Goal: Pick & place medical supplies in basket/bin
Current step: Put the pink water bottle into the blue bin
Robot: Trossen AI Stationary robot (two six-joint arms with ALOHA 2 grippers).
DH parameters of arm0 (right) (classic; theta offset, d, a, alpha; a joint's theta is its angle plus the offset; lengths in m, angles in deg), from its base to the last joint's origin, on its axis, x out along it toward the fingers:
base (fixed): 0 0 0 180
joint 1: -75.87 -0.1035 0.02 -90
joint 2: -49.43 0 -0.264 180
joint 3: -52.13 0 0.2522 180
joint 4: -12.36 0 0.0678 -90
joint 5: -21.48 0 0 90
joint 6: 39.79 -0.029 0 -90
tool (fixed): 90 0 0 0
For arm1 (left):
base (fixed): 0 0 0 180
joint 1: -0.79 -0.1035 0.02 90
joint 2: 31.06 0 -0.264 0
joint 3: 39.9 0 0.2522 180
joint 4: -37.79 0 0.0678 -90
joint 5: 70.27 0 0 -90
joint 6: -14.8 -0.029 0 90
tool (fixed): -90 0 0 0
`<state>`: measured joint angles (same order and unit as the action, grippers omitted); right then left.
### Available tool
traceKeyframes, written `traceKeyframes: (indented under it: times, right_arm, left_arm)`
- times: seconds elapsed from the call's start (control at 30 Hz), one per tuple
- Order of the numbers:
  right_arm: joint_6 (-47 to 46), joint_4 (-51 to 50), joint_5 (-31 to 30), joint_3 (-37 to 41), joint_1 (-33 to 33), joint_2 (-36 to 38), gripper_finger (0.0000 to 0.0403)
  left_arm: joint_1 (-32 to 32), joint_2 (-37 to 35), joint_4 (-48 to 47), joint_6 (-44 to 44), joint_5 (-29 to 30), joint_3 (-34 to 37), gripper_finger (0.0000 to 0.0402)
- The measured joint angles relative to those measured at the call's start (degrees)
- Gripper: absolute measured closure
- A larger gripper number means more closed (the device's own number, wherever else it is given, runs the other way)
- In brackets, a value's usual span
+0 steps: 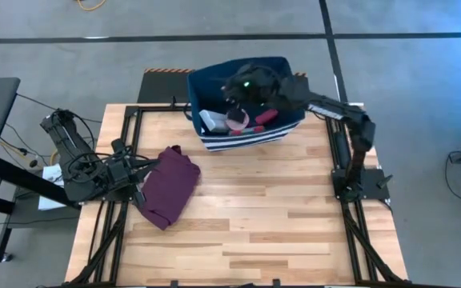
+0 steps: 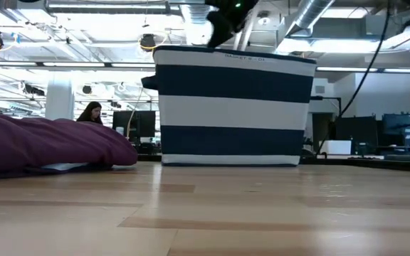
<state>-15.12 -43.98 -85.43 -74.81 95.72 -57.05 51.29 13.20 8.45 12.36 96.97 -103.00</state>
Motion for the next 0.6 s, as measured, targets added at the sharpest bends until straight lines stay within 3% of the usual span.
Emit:
traceKeyframes:
  times: [0.27,0.6]
  right_arm:
    - [0.4,1.1,-1.0,-0.2,-1.9,-7.3,0.0393]
    - [2.3,-7.9,-5.2,-0.2,-5.5,-10.6,0.0294]
  left_arm:
    - [0.0,0.0,0.0,2.7,-0.3,0.0,0.0401]
    - [0.0,0.0,0.0,6.3,-1.0,0.0,0.0402]
